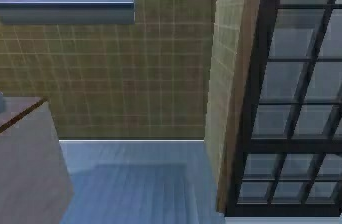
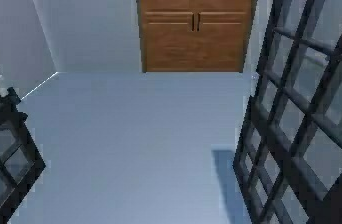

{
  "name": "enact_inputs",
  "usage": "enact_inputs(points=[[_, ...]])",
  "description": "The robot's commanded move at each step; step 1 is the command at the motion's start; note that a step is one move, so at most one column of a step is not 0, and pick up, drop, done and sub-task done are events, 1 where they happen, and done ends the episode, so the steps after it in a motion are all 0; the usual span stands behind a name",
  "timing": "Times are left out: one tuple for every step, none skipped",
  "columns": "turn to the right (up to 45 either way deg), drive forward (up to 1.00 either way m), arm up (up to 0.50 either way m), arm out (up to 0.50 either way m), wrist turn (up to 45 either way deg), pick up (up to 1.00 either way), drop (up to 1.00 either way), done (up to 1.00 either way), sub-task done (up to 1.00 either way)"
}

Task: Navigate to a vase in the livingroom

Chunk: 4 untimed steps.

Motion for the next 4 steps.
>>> enact_inputs(points=[[45.0,0.00,0.00,0.00,0.0,0.00,0.00,0.00,0.00],[45.0,0.00,0.00,0.00,0.0,0.00,0.00,0.00,0.00],[3.0,0.00,0.00,0.00,0.0,0.00,0.00,0.00,0.00],[-3.0,0.00,0.00,0.00,0.0,0.00,0.00,0.00,0.00]])
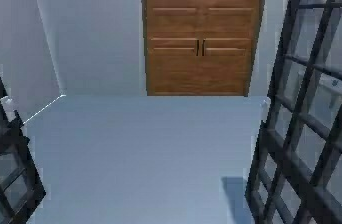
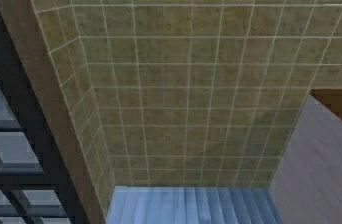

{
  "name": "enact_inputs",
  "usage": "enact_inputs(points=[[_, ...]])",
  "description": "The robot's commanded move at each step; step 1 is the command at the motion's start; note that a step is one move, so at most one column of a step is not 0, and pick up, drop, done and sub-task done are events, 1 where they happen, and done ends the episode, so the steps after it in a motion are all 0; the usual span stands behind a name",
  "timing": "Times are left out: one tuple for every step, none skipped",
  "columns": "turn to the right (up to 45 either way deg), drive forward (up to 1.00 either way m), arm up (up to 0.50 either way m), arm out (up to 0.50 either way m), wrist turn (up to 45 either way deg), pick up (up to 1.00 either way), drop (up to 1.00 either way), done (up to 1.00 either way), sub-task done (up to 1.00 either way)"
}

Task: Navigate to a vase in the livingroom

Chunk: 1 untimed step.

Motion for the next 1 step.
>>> enact_inputs(points=[[0.0,0.95,0.00,0.00,0.0,0.00,0.00,0.00,0.00]])
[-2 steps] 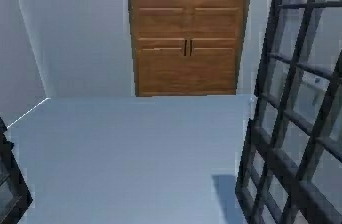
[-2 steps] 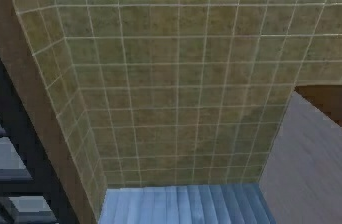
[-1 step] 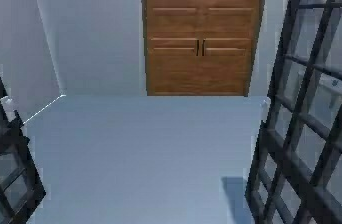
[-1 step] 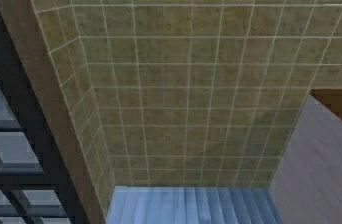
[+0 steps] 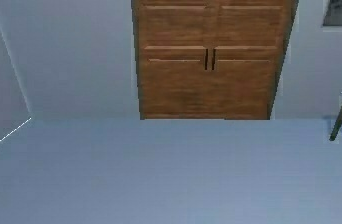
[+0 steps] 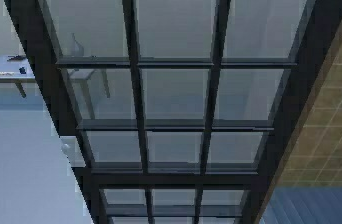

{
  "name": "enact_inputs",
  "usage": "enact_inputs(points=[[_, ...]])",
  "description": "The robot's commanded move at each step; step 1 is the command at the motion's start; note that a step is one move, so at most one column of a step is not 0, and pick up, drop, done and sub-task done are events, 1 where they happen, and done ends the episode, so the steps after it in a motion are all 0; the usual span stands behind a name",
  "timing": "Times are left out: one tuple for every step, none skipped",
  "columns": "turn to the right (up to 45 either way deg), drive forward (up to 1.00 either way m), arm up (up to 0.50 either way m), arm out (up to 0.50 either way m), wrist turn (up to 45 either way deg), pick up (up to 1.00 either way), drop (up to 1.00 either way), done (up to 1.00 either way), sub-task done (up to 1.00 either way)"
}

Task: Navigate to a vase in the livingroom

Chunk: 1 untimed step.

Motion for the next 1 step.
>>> enact_inputs(points=[[9.0,0.00,0.00,0.00,0.0,0.00,0.00,0.00,0.00]])
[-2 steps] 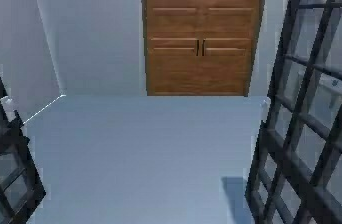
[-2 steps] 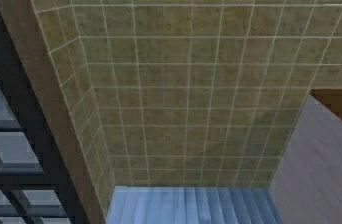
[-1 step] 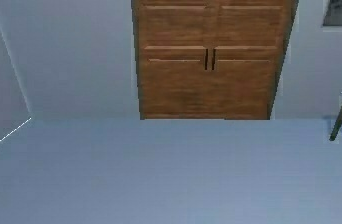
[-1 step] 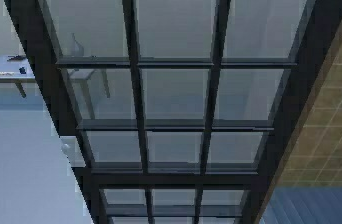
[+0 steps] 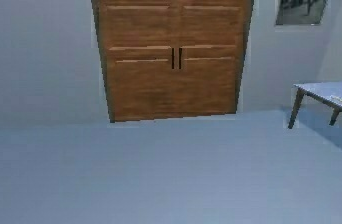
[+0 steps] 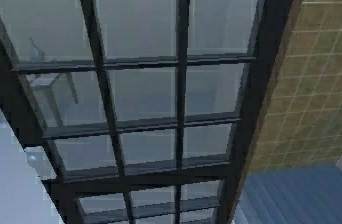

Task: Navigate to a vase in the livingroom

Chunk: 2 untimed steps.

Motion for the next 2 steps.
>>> enact_inputs(points=[[0.0,0.15,0.00,0.00,0.0,0.00,0.00,0.00,0.00],[12.0,0.00,0.00,0.00,0.0,0.00,0.00,0.00,0.00]])
